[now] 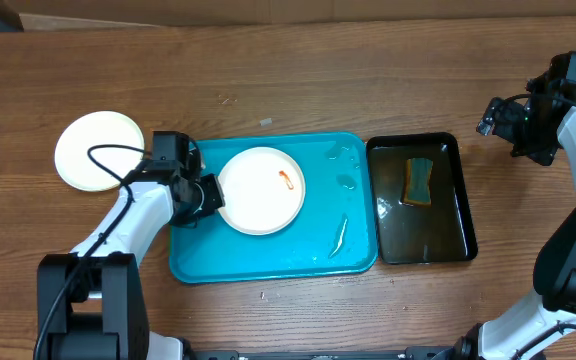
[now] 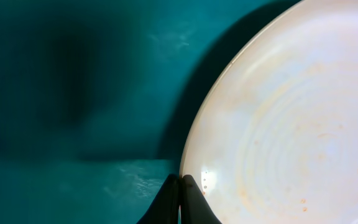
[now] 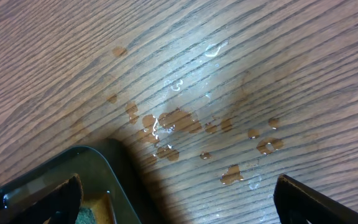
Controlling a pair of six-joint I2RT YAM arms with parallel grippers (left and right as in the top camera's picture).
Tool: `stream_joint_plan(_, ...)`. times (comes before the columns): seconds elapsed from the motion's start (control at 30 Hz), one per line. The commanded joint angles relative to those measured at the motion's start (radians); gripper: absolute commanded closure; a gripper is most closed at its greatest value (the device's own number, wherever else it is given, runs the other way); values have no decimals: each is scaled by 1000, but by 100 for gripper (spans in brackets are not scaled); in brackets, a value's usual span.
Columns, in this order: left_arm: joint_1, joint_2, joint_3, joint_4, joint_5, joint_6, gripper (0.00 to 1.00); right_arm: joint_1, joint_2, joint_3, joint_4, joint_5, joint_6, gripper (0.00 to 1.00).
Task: Clean dirty plates on tray and stack at the side
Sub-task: 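Pinch the white plate rim and drag it to the tray center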
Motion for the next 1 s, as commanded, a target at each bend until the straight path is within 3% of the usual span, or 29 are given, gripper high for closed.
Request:
stream_joint_plan(0.0, -21, 8, -2, -8, 3, 31, 96, -5, -24, 14, 3, 5, 1, 0)
stream_joint_plan(0.27, -22, 3, 103, -147, 0, 46, 95, -5, -24, 14, 3, 5, 1, 0)
stream_joint_plan(0.3, -23, 3, 119, -167, 0, 46, 91, -5, -24, 14, 3, 5, 1, 0)
stream_joint_plan(0.4, -22, 1, 157, -220, 0, 55, 63, -5, -24, 14, 3, 5, 1, 0)
stream_joint_plan(0.43, -22, 0, 171, -240, 0, 64, 61, -5, -24, 14, 3, 5, 1, 0)
stream_joint_plan(0.67, -22, -2, 290, -348, -50, 71, 58, -5, -24, 14, 3, 5, 1, 0)
stream_joint_plan(0.97, -23, -2, 350, -338, -54, 59, 53, -5, -24, 14, 3, 5, 1, 0)
